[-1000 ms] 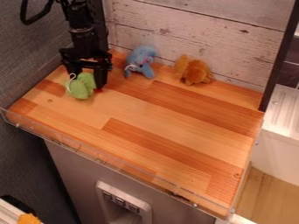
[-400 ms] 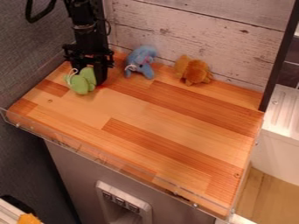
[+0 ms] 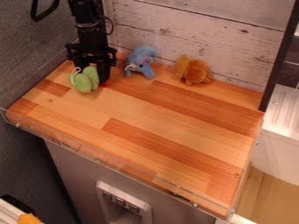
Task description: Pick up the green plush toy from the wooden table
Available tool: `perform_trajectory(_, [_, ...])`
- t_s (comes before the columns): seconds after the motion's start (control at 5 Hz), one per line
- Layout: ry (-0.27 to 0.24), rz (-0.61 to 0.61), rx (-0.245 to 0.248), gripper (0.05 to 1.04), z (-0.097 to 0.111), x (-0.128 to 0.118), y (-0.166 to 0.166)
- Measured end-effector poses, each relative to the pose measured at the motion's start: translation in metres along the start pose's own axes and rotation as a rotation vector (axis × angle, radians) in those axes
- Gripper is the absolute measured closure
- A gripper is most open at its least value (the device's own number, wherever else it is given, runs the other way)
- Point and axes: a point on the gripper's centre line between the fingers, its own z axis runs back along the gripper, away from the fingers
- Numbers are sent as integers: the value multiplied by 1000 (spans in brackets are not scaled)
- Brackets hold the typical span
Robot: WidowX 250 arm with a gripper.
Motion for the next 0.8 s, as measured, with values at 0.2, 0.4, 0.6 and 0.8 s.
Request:
perform_trajectory(0.2, [36,-149,-1,463,21,0,-6])
perform_trajectory(0.4, [31,-270,2,463,57,4,-5])
perform_trajectory(0.6, [34,-321,3,463,76,5,-4])
perform_trajectory(0.8, [29,-287,5,463,87,6,-3])
